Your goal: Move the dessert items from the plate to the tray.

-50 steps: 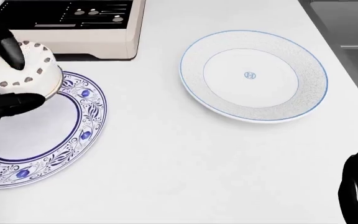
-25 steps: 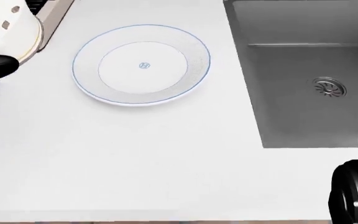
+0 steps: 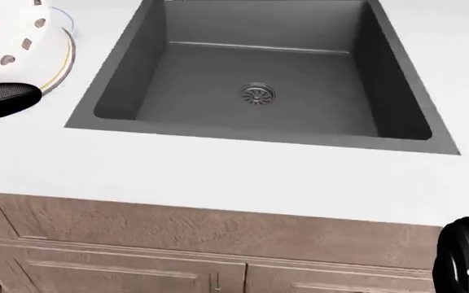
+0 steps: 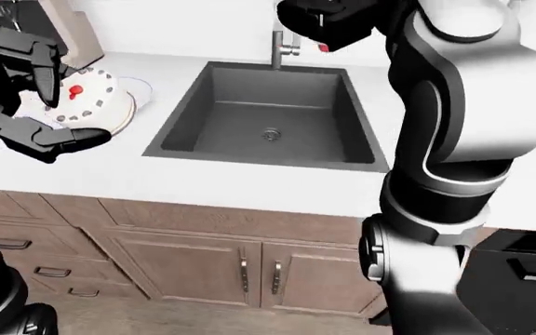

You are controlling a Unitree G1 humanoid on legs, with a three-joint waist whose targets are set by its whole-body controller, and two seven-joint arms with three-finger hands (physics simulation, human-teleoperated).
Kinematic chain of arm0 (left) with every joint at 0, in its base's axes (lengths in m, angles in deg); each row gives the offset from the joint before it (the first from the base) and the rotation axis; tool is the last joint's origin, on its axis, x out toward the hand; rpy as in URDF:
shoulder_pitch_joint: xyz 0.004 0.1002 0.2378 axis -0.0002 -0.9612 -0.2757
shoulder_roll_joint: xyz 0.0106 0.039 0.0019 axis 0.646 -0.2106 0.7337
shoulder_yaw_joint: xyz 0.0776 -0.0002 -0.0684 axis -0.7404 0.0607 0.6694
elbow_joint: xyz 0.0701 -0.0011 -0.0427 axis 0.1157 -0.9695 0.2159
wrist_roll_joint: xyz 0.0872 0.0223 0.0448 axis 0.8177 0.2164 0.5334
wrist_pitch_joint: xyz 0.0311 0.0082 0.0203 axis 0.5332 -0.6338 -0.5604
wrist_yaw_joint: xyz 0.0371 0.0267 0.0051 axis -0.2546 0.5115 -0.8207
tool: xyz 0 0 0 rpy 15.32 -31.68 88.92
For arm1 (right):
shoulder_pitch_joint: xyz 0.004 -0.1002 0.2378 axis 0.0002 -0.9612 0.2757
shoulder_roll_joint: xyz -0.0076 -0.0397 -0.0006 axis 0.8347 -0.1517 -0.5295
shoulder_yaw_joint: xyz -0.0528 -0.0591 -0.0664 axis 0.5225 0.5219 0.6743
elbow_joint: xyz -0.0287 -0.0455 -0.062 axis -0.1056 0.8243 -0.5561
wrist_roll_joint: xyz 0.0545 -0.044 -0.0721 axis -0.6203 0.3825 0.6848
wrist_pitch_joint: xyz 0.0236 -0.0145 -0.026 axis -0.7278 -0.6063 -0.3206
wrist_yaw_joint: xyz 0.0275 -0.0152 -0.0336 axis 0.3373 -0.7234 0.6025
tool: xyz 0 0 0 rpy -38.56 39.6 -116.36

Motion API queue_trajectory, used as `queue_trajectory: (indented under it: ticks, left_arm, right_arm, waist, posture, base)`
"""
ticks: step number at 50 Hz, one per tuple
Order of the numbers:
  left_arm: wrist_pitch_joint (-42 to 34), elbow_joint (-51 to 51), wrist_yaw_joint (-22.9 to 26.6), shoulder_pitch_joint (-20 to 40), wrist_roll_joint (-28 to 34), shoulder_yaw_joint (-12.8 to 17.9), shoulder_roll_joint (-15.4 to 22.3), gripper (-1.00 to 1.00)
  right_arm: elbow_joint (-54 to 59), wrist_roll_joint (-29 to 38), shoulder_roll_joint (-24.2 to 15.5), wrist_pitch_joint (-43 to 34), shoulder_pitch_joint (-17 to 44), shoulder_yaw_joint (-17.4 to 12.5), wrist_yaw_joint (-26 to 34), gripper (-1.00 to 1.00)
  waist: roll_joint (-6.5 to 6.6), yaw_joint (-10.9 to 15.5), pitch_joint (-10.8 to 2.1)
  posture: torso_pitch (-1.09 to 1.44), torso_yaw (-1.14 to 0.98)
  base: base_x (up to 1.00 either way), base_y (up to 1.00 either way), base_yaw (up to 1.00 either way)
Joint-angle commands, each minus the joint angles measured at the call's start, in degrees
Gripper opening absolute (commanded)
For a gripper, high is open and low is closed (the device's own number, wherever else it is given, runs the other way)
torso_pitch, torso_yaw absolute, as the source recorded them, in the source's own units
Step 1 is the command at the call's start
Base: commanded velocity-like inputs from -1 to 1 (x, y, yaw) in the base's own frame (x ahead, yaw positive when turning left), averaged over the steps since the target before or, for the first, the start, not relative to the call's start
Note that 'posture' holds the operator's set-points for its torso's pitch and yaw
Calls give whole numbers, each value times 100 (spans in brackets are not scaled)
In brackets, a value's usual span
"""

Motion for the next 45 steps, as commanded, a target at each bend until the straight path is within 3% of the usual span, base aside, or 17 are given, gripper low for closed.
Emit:
queue_trajectory:
  ticks: [1,7,10,11,14,18,20,21,29,31,32,35,37,39,41,42,45]
  left_arm:
    - [105,70,-75,276,24,157,145,-100]
    - [135,57,-100,276,25,147,149,-100]
    - [132,61,-103,273,28,154,155,-100]
    - [137,67,-102,270,24,156,154,-100]
    - [190,59,-114,226,19,183,154,-100]
    - [271,51,-147,161,-4,203,131,-100]
    - [292,59,-148,133,-8,198,134,-100]
    - [293,49,-157,141,-11,208,133,-100]
    - [379,67,-184,46,-32,220,116,-100]
    - [396,76,-184,26,-30,223,119,-100]
    - [402,78,-184,19,-27,224,122,-100]
    - [387,84,-175,39,-24,213,124,-100]
    - [393,70,-169,56,-22,226,143,-100]
    - [365,71,-161,87,-19,234,167,-100]
    - [353,84,-152,98,-25,227,169,-100]
    - [356,72,-157,108,-22,222,170,-100]
    - [331,50,-165,164,-5,181,164,-100]
  right_arm:
    - [-55,-10,-13,76,277,5,-39,-100]
    - [-31,-39,-33,112,303,12,-63,-100]
    - [-31,-44,-51,128,309,12,-64,-100]
    - [-37,-48,-49,121,295,10,-69,-100]
    - [-41,-51,-67,123,305,14,-68,-100]
    - [-40,-49,-77,136,293,17,-59,-100]
    - [-52,-51,-85,124,291,16,-53,-100]
    - [-55,-48,-93,124,291,18,-50,-100]
    - [-85,-45,-95,99,280,31,-44,-100]
    - [-108,-43,-84,90,256,20,-46,-100]
    - [-122,-46,-82,81,250,17,-44,-100]
    - [-119,-43,-89,77,268,25,-41,-100]
    - [-115,-40,-87,83,258,20,-41,-100]
    - [-114,-43,-73,75,273,8,-49,-100]
    - [-110,-40,-77,72,281,30,-44,-100]
    - [-100,-36,-86,75,289,39,-34,-100]
    - [-71,15,-105,67,308,63,-48,-100]
  waist:
    - [-7,59,-95]
    - [325,-53,-23]
    - [660,-37,-185]
    - [622,-50,-100]
    - [670,-99,-264]
    - [288,-31,-105]
    - [-297,-40,-226]
    - [10,-72,-100]
    - [305,-115,-30]
    - [732,9,-203]
    - [523,-38,-43]
    - [633,-79,-286]
    - [536,-60,-245]
    - [309,-36,-146]
    - [-196,-50,-339]
    - [-60,-169,-130]
    - [52,-166,-153]
  posture:
    - [0,0]
    - [0,0]
    - [0,0]
    - [0,0]
    - [0,0]
    - [0,0]
    - [0,0]
    - [0,0]
    - [0,0]
    - [0,0]
    - [0,0]
    - [0,0]
    - [0,0]
    - [0,0]
    - [0,0]
    - [0,0]
    - [0,0]
  base:
    - [0,-100,0]
    - [3,-100,0]
    - [5,-100,0]
    - [5,-100,0]
    - [7,-100,0]
    - [9,-100,0]
    - [11,-100,0]
    - [12,-100,0]
    - [12,-100,0]
    - [13,-100,0]
    - [12,-100,0]
    - [14,-100,0]
    - [13,-100,0]
    - [14,-100,0]
    - [14,-100,0]
    - [13,-100,0]
    - [14,-100,0]
